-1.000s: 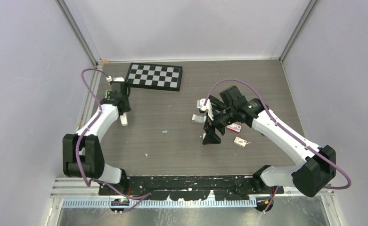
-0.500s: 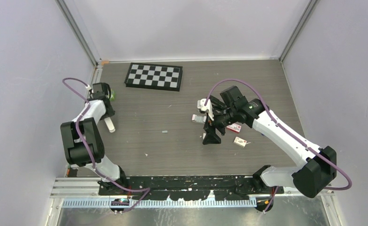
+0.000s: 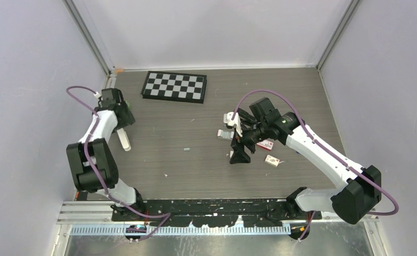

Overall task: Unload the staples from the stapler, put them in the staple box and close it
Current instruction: Place the stapler at the center of the board, then pick up the staple from the center of the board.

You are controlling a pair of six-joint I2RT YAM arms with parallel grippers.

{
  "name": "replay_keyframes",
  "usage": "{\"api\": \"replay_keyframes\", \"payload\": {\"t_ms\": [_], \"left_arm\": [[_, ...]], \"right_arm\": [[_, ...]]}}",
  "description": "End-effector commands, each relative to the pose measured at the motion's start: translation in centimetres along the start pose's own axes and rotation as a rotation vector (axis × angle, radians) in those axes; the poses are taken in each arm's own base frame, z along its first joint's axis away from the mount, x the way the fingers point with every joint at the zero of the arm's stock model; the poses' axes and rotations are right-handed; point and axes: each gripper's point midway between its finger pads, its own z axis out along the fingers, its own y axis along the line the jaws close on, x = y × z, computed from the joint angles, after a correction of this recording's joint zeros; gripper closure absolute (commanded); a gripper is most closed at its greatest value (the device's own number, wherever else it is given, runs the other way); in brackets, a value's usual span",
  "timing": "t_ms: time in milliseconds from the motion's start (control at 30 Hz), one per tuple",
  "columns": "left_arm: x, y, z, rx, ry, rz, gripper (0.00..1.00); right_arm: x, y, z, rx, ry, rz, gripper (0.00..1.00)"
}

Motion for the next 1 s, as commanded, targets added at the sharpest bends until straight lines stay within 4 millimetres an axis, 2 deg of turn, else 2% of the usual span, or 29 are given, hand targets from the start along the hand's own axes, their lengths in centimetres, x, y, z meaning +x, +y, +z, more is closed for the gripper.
{"api": "replay_keyframes", "payload": {"t_ms": [0,67,133,200,300,400,467,567,667,800,867,967], "left_arm": [[-3.0,-2.0,-5.3,0.185,-0.133,-0.043,0.26],[-3.4,-3.1,-7.7,0.29,-0.19,-0.039,0.2],[-3.2,-5.0,-10.4,0.454,-0.243,-0.004,0.14],[-2.9,-6.5,-12.8,0.591,-0.298,0.001,0.02],[-1.7,-9.2,-15.7,0.825,-0.316,-0.094,0.0],[0.8,-12.1,-17.8,1.084,-0.227,-0.147,0.0],[2.4,-13.6,-18.6,1.167,-0.165,-0.136,0.0],[5.2,-15.7,-18.6,1.137,-0.131,-0.038,0.0],[7.7,-17.9,-20.0,1.087,-0.133,0.161,0.0],[8.6,-19.3,-21.9,0.968,-0.168,0.496,0.0],[9.3,-19.7,-22.1,0.912,-0.171,0.674,0.0],[10.2,-20.4,-22.0,0.868,-0.149,0.814,0.0]], "right_arm": [[-0.9,0.3,-1.0,0.018,-0.033,-0.041,0.21],[-1.0,0.4,-1.2,0.015,-0.039,-0.044,0.21],[-1.0,0.6,-1.5,0.006,-0.046,-0.05,0.21],[-1.0,0.9,-2.0,-0.005,-0.054,-0.061,0.21],[-1.0,1.3,-2.9,-0.02,-0.076,-0.077,0.17],[-0.8,1.8,-4.0,-0.036,-0.103,-0.094,0.01],[-1.0,2.0,-5.0,-0.034,-0.136,-0.099,0.01],[-1.0,2.0,-5.8,-0.024,-0.166,-0.095,0.0],[-0.6,2.0,-6.1,-0.027,-0.176,-0.102,0.01],[-0.2,2.0,-6.2,-0.036,-0.17,-0.104,0.0],[0.1,2.1,-6.3,-0.042,-0.166,-0.118,0.0],[0.3,2.0,-6.4,-0.039,-0.167,-0.12,0.01]]}}
